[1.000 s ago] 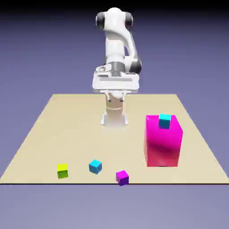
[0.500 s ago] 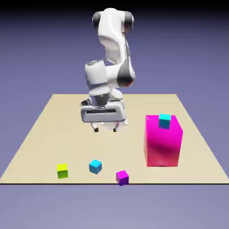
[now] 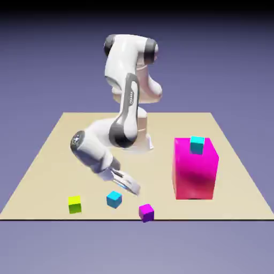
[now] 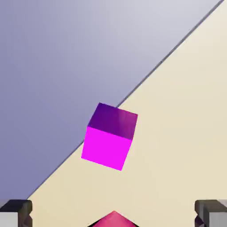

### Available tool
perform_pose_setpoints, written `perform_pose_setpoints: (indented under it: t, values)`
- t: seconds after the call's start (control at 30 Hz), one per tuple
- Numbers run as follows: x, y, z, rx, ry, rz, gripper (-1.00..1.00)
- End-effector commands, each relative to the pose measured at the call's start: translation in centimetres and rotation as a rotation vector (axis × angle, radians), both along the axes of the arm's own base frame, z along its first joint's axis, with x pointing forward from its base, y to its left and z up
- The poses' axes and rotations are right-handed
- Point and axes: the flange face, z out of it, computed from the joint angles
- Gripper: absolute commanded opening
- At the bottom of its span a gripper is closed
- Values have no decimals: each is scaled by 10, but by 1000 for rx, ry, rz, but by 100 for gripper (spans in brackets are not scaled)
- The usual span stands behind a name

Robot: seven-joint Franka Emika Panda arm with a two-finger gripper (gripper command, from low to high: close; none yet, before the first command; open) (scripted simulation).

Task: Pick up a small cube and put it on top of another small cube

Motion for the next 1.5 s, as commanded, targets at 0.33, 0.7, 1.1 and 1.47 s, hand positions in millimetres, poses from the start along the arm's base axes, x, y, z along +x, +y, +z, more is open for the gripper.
perform_pose_setpoints:
  t: [0.33, 0.7, 1.1, 1.47]
  values:
    - [17, -1, -105, 315, 360, -109, 0]
    - [18, 18, -86, 339, 370, -82, -100]
    - [-17, 175, 89, 350, 423, 234, -100]
    - [-97, 268, 141, 212, 434, 414, -100]
